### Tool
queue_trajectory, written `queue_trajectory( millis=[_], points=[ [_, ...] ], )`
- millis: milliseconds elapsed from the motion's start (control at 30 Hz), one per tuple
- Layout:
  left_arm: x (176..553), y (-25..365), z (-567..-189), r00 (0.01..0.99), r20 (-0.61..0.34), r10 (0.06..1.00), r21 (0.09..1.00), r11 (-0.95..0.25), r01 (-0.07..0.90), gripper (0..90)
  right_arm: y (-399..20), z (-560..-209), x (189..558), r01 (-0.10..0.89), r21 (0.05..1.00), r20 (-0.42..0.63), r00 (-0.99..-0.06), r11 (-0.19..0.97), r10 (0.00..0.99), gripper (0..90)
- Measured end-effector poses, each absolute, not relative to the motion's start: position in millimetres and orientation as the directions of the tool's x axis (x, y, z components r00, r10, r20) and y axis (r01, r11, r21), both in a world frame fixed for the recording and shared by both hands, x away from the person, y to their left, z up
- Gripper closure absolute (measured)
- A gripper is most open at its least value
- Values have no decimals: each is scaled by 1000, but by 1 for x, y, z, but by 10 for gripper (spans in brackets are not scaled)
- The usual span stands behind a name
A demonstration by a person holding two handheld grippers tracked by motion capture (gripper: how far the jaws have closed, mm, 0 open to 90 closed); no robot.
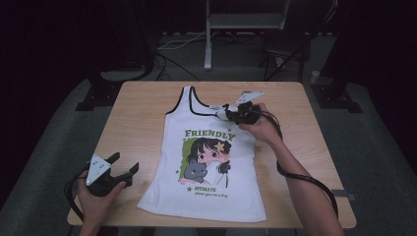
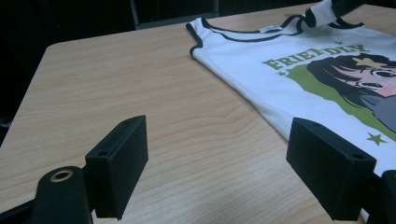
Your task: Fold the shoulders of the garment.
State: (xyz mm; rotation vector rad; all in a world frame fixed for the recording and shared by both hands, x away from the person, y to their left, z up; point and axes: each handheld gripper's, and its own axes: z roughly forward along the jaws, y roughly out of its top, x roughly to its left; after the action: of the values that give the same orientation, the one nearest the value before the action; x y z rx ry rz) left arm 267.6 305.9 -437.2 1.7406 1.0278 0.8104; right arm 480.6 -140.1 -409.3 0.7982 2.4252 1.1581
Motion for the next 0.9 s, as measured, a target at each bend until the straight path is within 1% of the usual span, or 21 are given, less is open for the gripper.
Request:
queue_trajectory(
  millis=[200, 333, 467, 533, 633, 733, 900],
  points=[
    [268, 305, -437, 435, 84, 897, 931, -226, 287, 205, -139, -414, 466, 329, 774, -66, -808, 541, 585, 804],
    [268, 305, -437, 435, 81, 897, 932, -223, 286, 205, -138, -416, 456, 323, 760, -62, -828, 564, 557, 780],
    [268, 305, -437, 435, 85, 897, 931, -227, 286, 205, -142, -417, 450, 322, 761, -67, -825, 564, 561, 725],
    [268, 304, -437, 435, 84, 897, 931, -226, 287, 205, -142, -416, 451, 320, 771, -76, -812, 551, 578, 659],
    [268, 305, -437, 436, 81, 896, 932, -223, 285, 205, -136, -418, 454, 298, 766, -118, -805, 569, 582, 597],
    [267, 305, -437, 434, 76, 898, 935, -216, 282, 205, -130, -421, 459, 297, 764, -132, -797, 572, 590, 592],
    [267, 304, -437, 439, 80, 895, 934, -222, 282, 205, -125, -426, 463, 298, 744, -156, -793, 598, 589, 635]
  ],
)
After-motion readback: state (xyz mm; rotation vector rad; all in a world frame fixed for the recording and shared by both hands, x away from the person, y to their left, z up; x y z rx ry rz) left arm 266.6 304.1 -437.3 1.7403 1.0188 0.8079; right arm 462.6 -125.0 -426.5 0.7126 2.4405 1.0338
